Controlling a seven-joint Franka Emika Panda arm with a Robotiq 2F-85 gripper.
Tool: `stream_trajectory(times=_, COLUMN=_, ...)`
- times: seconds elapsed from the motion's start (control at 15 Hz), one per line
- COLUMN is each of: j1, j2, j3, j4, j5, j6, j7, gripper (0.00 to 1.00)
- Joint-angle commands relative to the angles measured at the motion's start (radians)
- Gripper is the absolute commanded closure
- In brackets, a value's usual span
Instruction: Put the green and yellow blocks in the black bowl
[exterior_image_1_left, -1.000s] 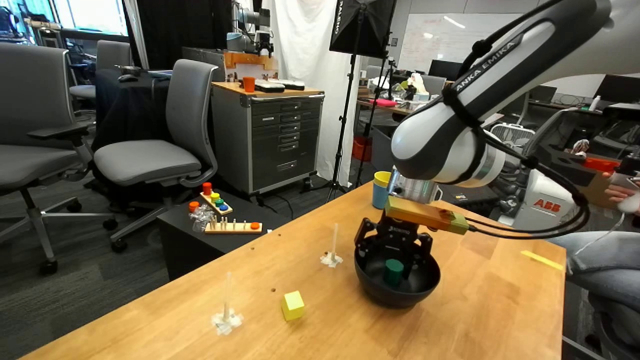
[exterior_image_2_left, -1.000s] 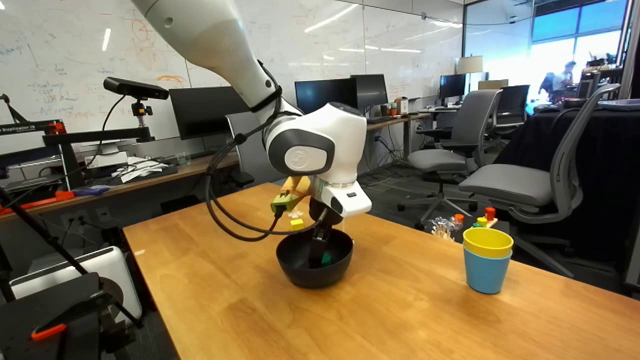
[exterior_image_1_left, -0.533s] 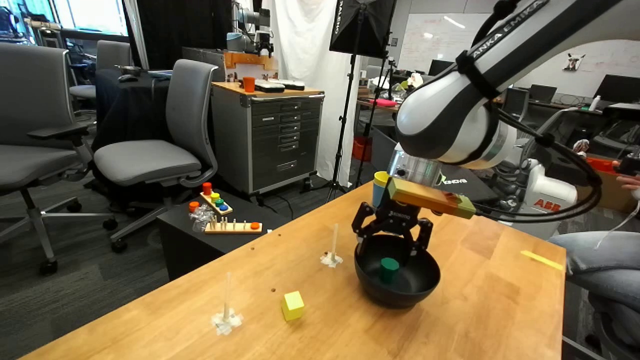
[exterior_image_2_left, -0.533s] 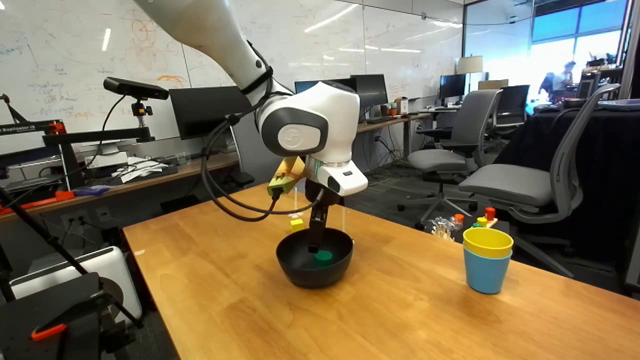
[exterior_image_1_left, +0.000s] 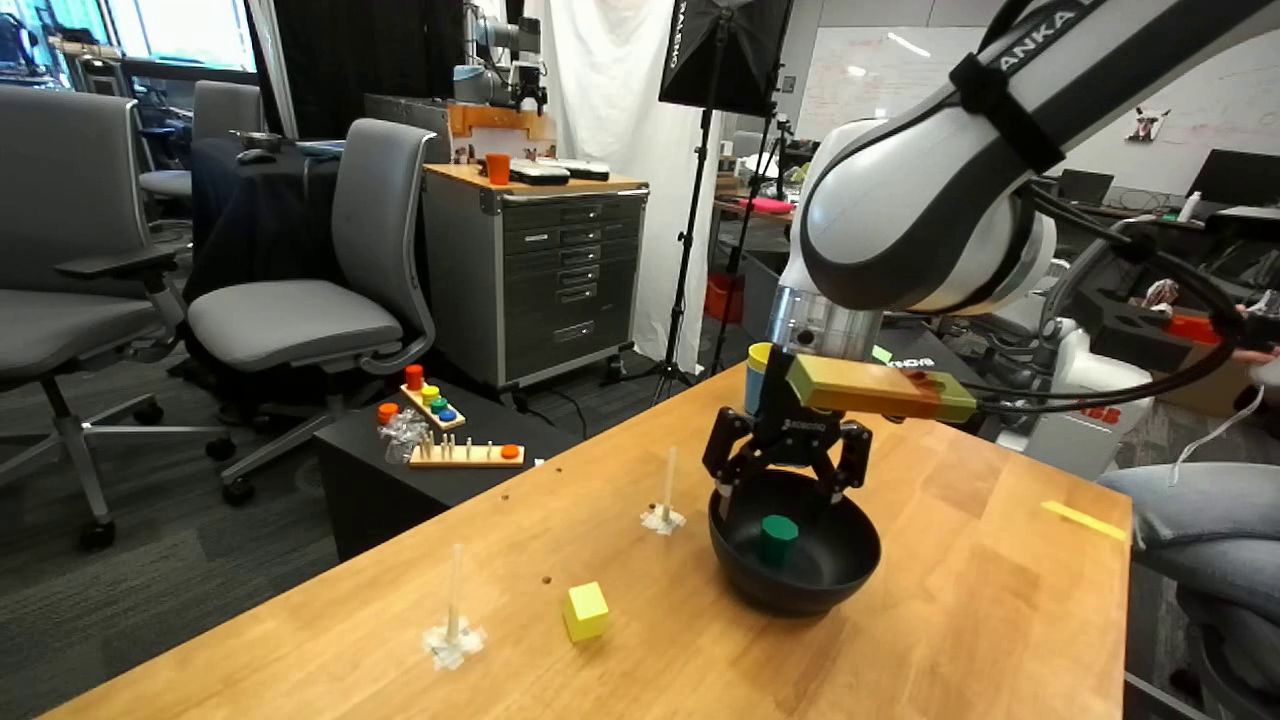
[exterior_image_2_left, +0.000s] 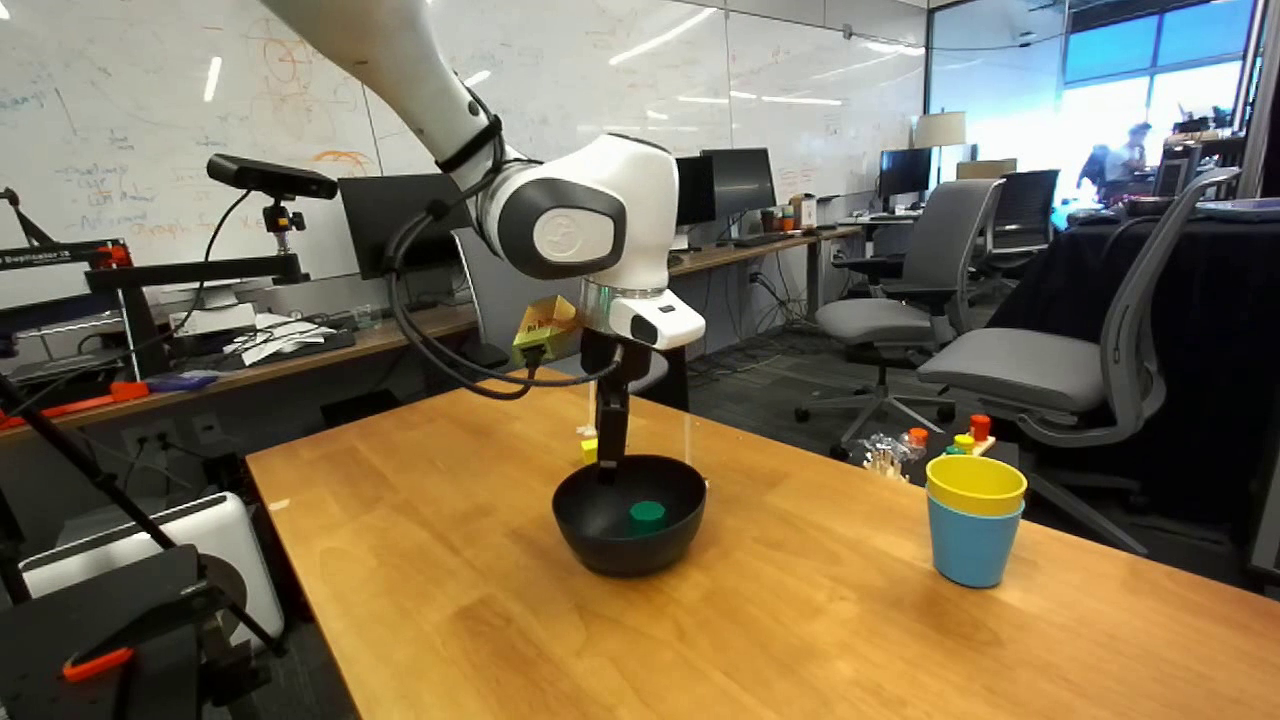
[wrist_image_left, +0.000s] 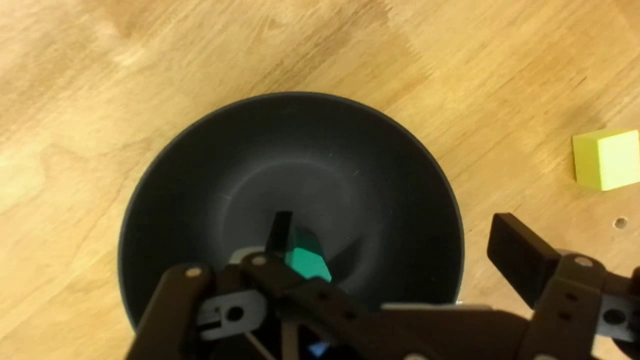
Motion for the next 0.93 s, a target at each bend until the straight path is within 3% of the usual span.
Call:
stream_trajectory(times=0.0, j1=0.055, j2=-0.052, j3=-0.02, j4=-0.032, j5=-0.083, j6=0.0, j7=-0.012, gripper=0.0)
stream_trajectory(times=0.4, j1=0.101, j2=-0.117, j3=0.005, j4=-0.091, j5=-0.131, j6=0.063, j7=-0.037, gripper=0.0)
stream_trajectory(times=0.87, j1=0.088, j2=-0.079, j3=0.043, j4=-0.051, j5=-0.055, j6=0.216, j7=-0.036, gripper=0.0)
